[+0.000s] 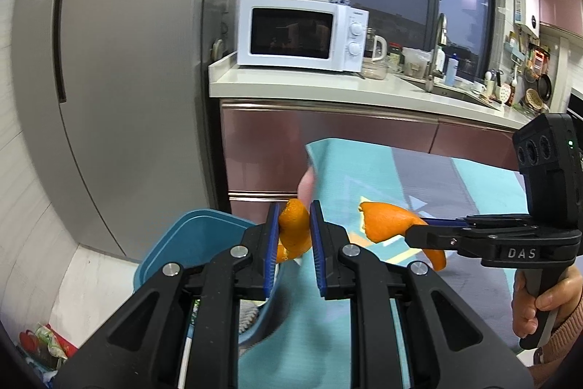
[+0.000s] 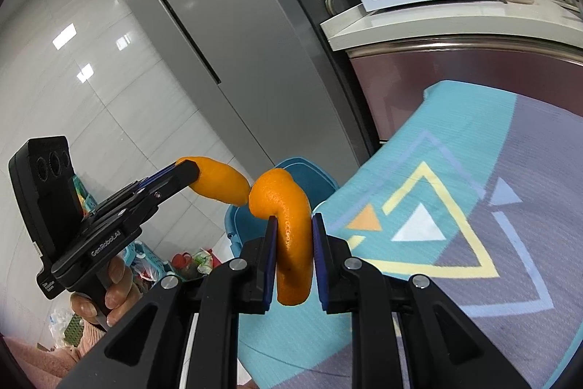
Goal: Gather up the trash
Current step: 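Carry both orange peels over the blue bin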
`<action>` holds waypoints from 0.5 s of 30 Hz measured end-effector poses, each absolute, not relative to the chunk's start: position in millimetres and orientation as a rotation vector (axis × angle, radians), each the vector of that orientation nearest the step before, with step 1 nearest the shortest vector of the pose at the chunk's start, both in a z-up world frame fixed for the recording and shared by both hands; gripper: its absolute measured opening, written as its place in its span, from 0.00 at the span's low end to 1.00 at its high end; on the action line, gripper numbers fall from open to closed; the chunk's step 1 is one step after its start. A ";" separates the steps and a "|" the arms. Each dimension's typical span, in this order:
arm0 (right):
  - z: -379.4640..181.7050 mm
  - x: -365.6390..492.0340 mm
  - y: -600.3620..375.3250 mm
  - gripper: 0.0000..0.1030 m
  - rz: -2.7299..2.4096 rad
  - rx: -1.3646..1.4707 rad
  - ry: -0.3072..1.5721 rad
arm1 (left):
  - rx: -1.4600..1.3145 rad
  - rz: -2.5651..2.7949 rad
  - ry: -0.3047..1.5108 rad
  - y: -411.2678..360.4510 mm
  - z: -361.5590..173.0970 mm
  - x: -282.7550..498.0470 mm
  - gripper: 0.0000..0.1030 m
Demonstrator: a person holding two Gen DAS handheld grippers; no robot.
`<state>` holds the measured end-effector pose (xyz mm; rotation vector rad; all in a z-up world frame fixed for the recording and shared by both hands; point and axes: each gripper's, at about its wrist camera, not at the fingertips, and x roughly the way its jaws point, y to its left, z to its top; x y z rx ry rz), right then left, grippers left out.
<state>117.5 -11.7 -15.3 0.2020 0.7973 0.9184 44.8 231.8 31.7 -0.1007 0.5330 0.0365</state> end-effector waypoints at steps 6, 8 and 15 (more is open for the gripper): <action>-17.4 122.8 8.8 0.17 0.934 0.175 0.817 | -0.128 0.069 0.543 252.6 25.8 52.3 0.17; -18.0 123.7 15.6 0.17 0.939 0.164 0.822 | -0.136 0.075 0.549 258.0 22.9 54.8 0.17; -20.1 128.9 37.2 0.17 0.955 0.140 0.841 | -0.156 0.098 0.565 270.4 11.9 60.9 0.17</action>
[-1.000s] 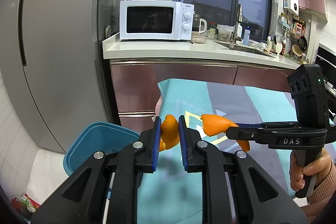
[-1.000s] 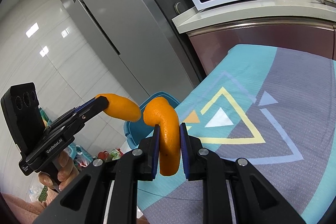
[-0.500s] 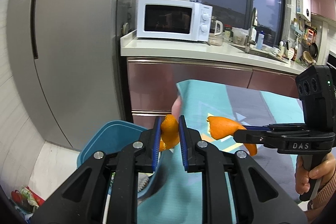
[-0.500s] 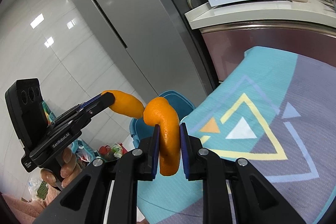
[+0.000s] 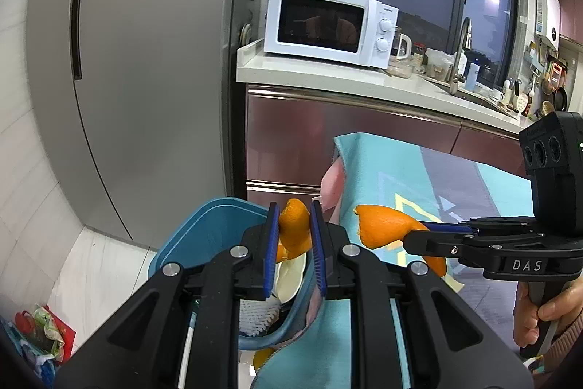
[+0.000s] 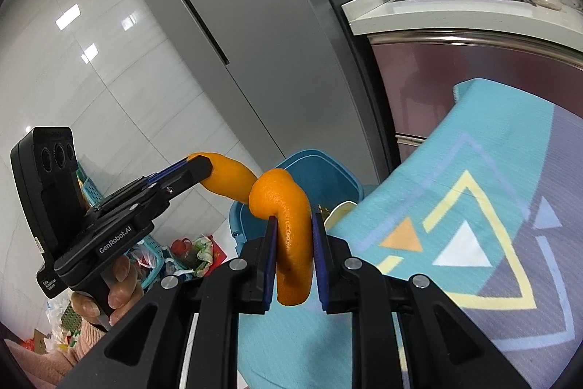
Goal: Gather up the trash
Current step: 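Carry both orange peels over the blue bin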
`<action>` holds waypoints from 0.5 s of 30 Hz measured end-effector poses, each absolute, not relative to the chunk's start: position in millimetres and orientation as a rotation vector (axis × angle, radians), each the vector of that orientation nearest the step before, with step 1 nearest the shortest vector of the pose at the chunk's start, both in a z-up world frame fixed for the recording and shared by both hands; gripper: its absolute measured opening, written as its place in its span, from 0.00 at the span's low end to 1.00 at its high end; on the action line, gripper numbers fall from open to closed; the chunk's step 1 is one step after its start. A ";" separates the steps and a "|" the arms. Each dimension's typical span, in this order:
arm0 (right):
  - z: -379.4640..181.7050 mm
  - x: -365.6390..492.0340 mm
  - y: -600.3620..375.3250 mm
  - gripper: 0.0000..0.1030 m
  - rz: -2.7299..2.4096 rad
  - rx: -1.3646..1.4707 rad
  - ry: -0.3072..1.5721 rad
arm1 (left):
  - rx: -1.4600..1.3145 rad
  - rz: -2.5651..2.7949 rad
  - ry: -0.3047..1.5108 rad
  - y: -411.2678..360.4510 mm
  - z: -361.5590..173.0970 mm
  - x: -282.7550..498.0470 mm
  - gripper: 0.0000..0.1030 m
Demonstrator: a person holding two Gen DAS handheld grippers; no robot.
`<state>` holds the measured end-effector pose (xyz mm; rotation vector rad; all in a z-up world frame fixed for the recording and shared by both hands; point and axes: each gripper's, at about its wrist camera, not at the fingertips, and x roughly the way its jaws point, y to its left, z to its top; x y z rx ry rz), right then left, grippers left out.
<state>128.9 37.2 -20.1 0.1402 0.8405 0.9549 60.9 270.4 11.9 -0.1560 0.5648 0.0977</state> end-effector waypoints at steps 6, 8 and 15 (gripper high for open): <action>-21.9 134.6 51.7 0.17 0.957 0.129 0.853 | -0.170 0.112 0.572 279.0 3.3 64.9 0.17; -22.9 136.4 55.9 0.17 0.956 0.129 0.858 | -0.172 0.115 0.575 281.2 0.6 66.0 0.17; -26.8 140.1 70.1 0.16 0.952 0.120 0.876 | -0.181 0.127 0.584 289.7 -6.1 70.4 0.17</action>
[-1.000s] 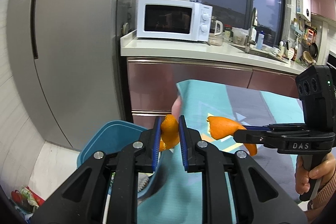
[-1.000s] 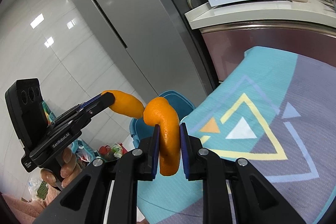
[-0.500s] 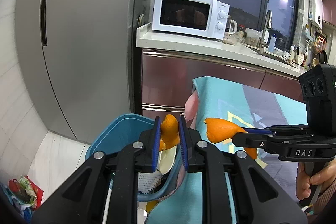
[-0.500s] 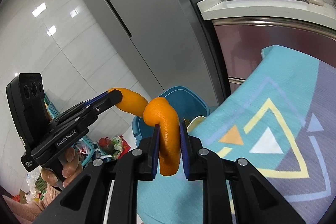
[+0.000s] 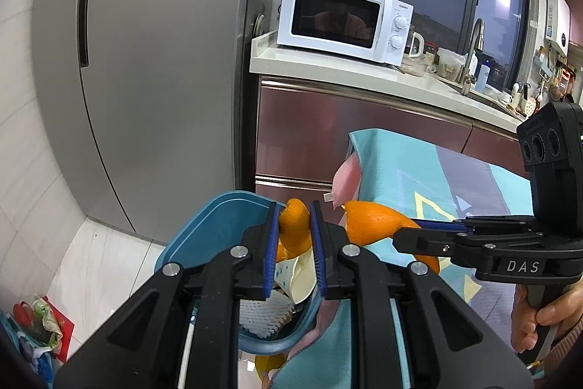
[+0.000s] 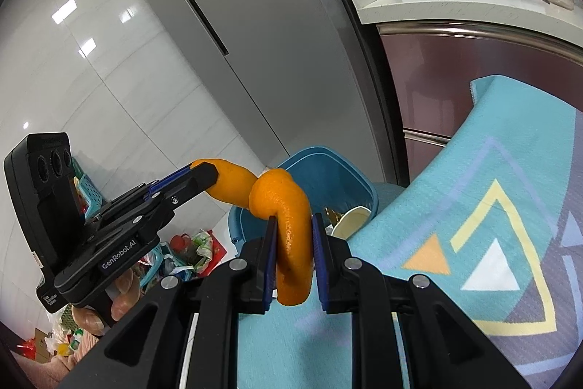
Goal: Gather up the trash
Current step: 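Carry both orange peels over the blue bin, then open both grippers to drop the orange peels into the bin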
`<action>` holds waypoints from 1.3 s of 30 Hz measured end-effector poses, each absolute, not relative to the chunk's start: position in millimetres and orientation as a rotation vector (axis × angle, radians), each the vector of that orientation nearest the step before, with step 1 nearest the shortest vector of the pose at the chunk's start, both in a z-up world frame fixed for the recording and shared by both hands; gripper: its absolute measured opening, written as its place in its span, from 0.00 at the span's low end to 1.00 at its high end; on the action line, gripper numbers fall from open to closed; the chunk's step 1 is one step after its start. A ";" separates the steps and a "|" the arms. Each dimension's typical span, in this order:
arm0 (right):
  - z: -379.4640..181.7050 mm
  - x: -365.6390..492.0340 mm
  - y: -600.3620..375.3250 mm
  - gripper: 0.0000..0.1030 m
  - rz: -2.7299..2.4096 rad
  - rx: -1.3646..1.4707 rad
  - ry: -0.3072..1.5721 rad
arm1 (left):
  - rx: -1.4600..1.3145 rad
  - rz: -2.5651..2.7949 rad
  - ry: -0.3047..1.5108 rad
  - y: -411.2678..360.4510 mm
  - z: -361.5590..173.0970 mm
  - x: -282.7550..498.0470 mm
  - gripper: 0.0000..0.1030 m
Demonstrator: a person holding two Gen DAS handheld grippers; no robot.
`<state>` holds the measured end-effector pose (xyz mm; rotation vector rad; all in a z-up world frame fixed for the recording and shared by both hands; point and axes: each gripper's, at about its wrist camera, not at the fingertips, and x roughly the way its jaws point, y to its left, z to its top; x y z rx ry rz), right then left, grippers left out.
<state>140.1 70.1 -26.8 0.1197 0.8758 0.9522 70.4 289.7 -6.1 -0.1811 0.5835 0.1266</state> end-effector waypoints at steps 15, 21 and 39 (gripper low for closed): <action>-34.6 149.9 93.2 0.16 0.945 0.098 0.911 | -0.194 0.150 0.609 293.1 -19.7 79.3 0.17; -38.5 153.4 100.7 0.16 0.941 0.090 0.922 | -0.198 0.159 0.615 294.6 -25.4 82.1 0.17; -46.8 161.6 126.4 0.16 0.921 0.058 0.954 | -0.212 0.185 0.646 302.9 -39.7 94.7 0.16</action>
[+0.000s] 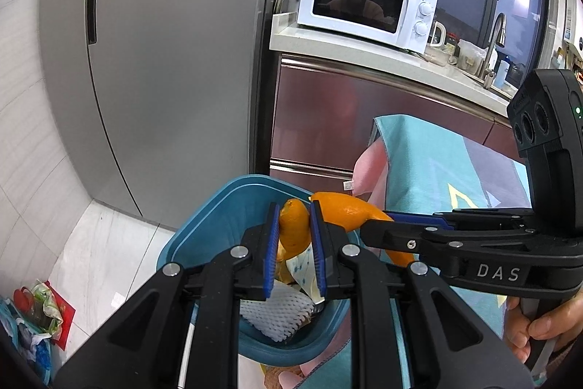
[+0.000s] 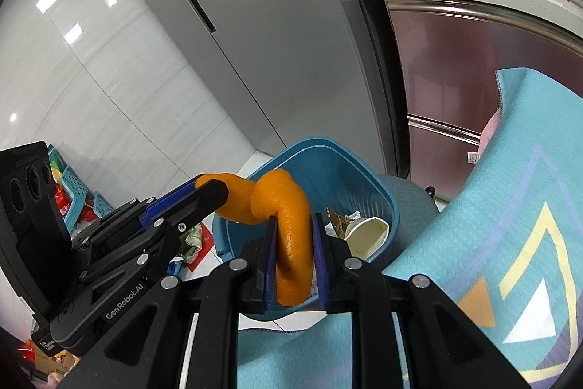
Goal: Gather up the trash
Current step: 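Open both grippers to drop the orange peels into the bin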
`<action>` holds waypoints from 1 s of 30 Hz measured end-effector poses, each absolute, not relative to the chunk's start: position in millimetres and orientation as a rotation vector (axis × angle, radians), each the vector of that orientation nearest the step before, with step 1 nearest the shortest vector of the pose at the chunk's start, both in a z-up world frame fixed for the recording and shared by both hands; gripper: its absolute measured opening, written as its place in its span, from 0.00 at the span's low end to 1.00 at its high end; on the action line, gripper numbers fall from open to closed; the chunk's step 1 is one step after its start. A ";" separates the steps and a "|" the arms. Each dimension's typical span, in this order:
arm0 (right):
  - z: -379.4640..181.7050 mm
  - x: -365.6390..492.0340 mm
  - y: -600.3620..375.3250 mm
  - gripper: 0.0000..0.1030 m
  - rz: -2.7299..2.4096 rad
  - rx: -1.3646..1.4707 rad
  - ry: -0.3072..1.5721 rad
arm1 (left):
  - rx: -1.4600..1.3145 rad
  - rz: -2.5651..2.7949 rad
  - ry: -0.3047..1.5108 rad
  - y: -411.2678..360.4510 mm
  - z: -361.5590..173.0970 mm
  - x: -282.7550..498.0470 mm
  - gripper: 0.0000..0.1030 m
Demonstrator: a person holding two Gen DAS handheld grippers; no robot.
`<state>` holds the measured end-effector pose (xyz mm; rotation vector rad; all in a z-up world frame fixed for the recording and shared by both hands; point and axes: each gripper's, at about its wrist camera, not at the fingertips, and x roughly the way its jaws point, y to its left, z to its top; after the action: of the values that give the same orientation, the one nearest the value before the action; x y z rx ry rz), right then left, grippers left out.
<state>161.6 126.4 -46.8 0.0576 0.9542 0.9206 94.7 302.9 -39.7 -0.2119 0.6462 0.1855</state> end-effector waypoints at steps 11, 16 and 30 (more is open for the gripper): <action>-62.2 170.0 148.0 0.16 0.899 0.013 0.996 | -0.224 0.198 0.683 309.7 -55.2 105.4 0.13; -71.5 175.2 158.6 0.18 0.881 -0.004 1.025 | -0.235 0.204 0.709 316.4 -65.8 112.1 0.09; -70.7 172.0 150.4 0.28 0.867 0.030 1.013 | -0.251 0.231 0.740 323.0 -84.9 112.0 0.31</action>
<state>172.0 150.4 -70.7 0.0299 1.0127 0.8672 112.0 323.0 -84.9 -0.2514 0.7405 0.2315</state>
